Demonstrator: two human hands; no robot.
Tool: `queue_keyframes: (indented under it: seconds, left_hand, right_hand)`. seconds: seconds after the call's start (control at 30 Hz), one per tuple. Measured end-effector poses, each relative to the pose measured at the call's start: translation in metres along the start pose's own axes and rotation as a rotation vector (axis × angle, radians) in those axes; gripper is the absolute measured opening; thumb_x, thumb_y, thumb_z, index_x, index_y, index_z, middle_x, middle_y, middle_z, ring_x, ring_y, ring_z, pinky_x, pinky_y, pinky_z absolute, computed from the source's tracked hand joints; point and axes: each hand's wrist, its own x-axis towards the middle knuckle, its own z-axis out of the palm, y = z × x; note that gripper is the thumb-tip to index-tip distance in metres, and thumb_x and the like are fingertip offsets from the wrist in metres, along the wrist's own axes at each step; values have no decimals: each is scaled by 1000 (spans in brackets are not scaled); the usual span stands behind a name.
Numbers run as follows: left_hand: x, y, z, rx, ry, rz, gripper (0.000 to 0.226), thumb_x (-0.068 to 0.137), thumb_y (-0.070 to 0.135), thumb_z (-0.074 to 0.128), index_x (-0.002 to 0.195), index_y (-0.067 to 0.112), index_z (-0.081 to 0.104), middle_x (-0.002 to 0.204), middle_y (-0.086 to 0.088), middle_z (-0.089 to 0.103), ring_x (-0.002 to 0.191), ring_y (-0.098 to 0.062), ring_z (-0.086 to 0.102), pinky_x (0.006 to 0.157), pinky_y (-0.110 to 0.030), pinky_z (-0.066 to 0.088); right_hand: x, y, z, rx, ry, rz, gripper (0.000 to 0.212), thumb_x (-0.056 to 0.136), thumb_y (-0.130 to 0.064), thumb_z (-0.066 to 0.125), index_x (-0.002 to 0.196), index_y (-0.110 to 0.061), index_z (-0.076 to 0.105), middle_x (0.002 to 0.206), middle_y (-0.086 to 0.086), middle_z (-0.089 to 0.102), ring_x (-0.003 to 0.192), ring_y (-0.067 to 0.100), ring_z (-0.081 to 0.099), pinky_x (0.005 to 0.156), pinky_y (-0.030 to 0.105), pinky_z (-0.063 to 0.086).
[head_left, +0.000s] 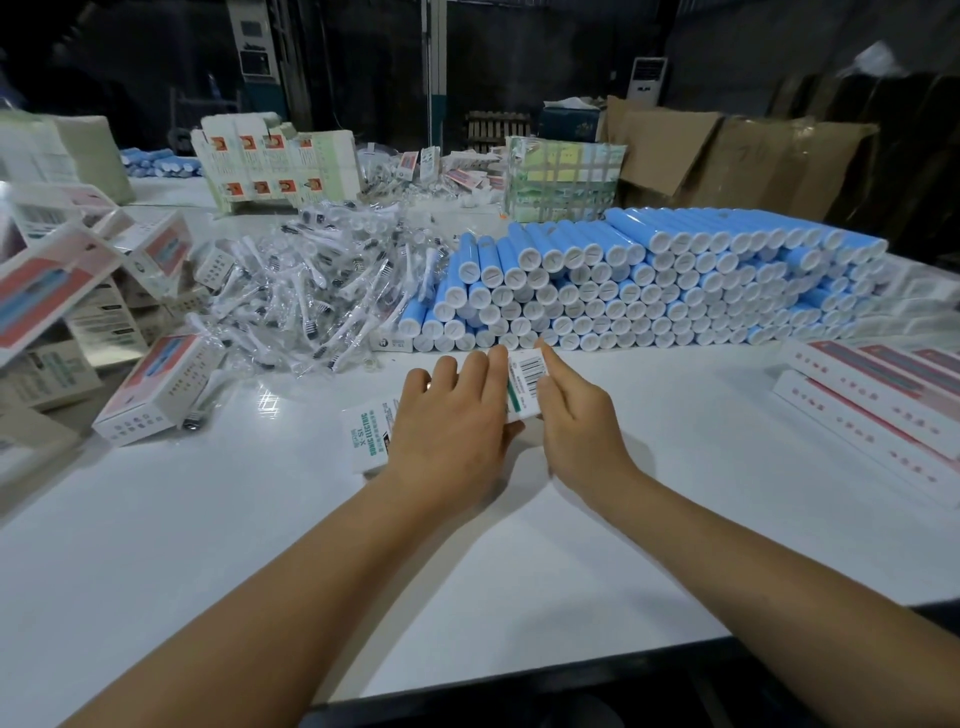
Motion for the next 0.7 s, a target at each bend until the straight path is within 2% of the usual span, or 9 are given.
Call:
queue_keyframes:
  seconds: [0.07,0.13,0.2,0.27,0.37,0.43,0.5,0.6,0.7]
  left_hand:
    - [0,1,0,6,-7,-3,72,85,48,56,139,3,39,117,-7,56,92,-29,53,73,-38,37]
    - [1,0,1,2,-7,-14,72,88,50,49,143,5,33,121,-6,53,97,-28,51,76,-38,35]
    - [1,-1,2,-10,-8,-24,74,90,52,44,145,7,27,126,-4,50,102,-27,49,79,-37,34]
    - [3,-2,3,-31,-14,-44,76,90,54,42,147,7,22,130,-4,47,107,-27,47,81,-37,34]
    - [6,-5,4,-36,-27,-69,77,90,55,41,147,8,17,134,-5,43,112,-27,45,85,-38,35]
    - [6,-6,6,-34,-31,-69,77,90,55,41,147,9,15,135,-5,42,113,-27,44,85,-38,34]
    - [8,-8,7,-31,-40,-63,76,91,54,41,147,10,15,137,-4,41,114,-27,44,86,-38,34]
    - [9,-10,7,-35,-65,-60,73,94,55,37,148,12,13,141,-3,38,118,-27,42,89,-38,33]
    - [16,-11,0,-137,-93,-105,72,94,55,38,149,14,15,141,-2,39,123,-26,40,92,-38,34]
  right_hand:
    - [1,-2,0,5,-16,18,43,100,-10,38,142,-13,42,88,-20,60,76,0,61,75,23,52]
    - [1,-6,1,94,-34,80,42,100,-10,38,142,-15,43,92,-16,62,87,15,63,89,41,52]
    - [2,-8,1,207,-30,149,42,100,-12,41,142,-16,42,108,-6,65,101,20,63,96,47,49]
    - [2,-7,1,238,22,162,38,99,-15,46,136,-18,51,120,-3,64,109,15,61,99,44,47]
    - [-2,-4,1,136,88,88,21,95,-21,53,103,-25,72,90,-12,71,92,20,66,90,42,52]
    - [-5,-3,4,31,86,-11,23,95,-21,51,104,-17,72,82,-18,68,85,18,66,81,30,52]
    - [-5,-1,7,-32,85,-83,24,96,-13,49,107,-9,70,85,-19,64,82,10,64,76,23,51]
    - [-4,-1,7,-33,61,-79,25,97,-9,48,110,-9,69,89,-18,63,84,7,63,80,25,51]
    - [-2,-7,6,189,28,45,26,99,-14,45,118,-25,60,104,-8,67,91,10,63,85,31,53]
